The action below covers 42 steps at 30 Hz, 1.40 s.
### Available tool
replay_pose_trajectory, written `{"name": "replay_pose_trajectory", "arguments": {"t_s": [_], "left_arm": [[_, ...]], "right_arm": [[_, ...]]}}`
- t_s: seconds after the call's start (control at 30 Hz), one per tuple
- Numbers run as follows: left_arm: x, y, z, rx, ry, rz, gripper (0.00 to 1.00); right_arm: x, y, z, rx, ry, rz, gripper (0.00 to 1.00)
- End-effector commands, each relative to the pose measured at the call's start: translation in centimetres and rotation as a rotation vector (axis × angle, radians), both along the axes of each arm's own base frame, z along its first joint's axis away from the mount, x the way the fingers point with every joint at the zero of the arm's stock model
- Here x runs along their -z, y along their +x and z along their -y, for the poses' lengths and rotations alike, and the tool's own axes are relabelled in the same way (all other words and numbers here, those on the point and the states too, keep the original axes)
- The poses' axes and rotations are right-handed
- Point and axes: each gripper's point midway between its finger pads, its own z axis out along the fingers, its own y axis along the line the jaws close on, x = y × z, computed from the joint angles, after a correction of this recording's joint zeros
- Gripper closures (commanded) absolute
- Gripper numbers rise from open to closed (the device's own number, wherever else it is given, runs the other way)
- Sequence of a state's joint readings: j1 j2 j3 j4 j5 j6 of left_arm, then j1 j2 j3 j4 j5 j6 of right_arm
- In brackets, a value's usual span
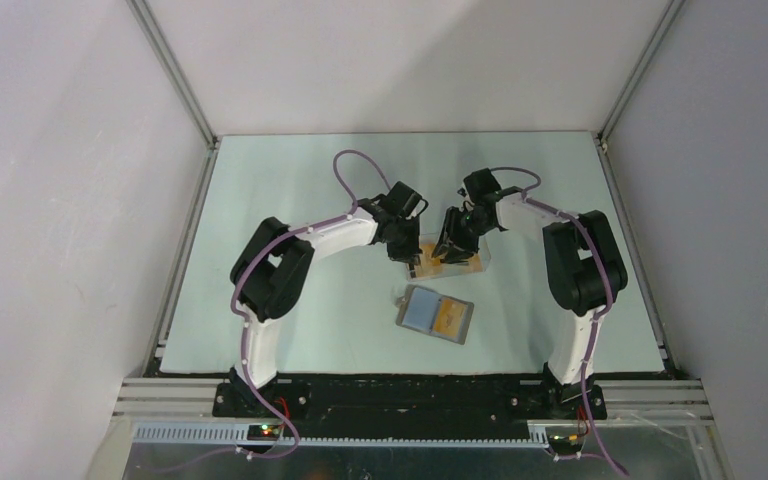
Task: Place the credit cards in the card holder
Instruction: Pick up the credit card from the storage box.
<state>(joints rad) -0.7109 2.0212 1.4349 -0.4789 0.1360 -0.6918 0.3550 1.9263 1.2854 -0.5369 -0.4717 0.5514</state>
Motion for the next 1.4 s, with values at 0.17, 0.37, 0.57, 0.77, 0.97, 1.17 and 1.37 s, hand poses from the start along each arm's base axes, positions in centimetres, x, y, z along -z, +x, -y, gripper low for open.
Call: {"name": "replay_pose_trajectory", "arguments": {"t_s": [0.17, 0.37, 0.57, 0.77, 0.97, 1.17, 1.37], "left_arm": [[1.5, -1.0, -1.5, -0.01, 0.061, -0.033, 1.0], [1.5, -1.0, -1.5, -0.006, 0.061, -0.03, 1.0], [1.4, -1.0, -1.5, -0.005, 0.058, -0.03, 1.0], [1.0, -0.8, -1.3, -0.004, 0.05, -0.021, 1.0], [0.7, -0.7, -1.2, -0.004, 0.043, -0.018, 1.0], [0.8, -0.8, -1.2, -0.003, 0.045, -0.021, 1.0], [0.9, -0.8, -1.3, -0.004, 0.048, -0.021, 1.0]], "right_arm": [[0.7, -0.4, 1.5, -0.025, -0.082, 0.008, 0.56], [1.4, -0.5, 0.3, -0.036, -0.014, -0.03, 0.56], [2.3, -0.7, -0.2, -0.037, -0.005, -0.06, 0.56], [2.3, -0.8, -1.1, -0.06, -0.005, -0.067, 0.56], [2.5, -1.2, -1.6, -0.085, -0.008, -0.066, 0.55], [1.1, -1.0, -2.3, -0.091, 0.051, -0.047, 0.56], [-1.8, -0.3, -2.8, -0.077, 0.146, -0.005, 0.59]]}}
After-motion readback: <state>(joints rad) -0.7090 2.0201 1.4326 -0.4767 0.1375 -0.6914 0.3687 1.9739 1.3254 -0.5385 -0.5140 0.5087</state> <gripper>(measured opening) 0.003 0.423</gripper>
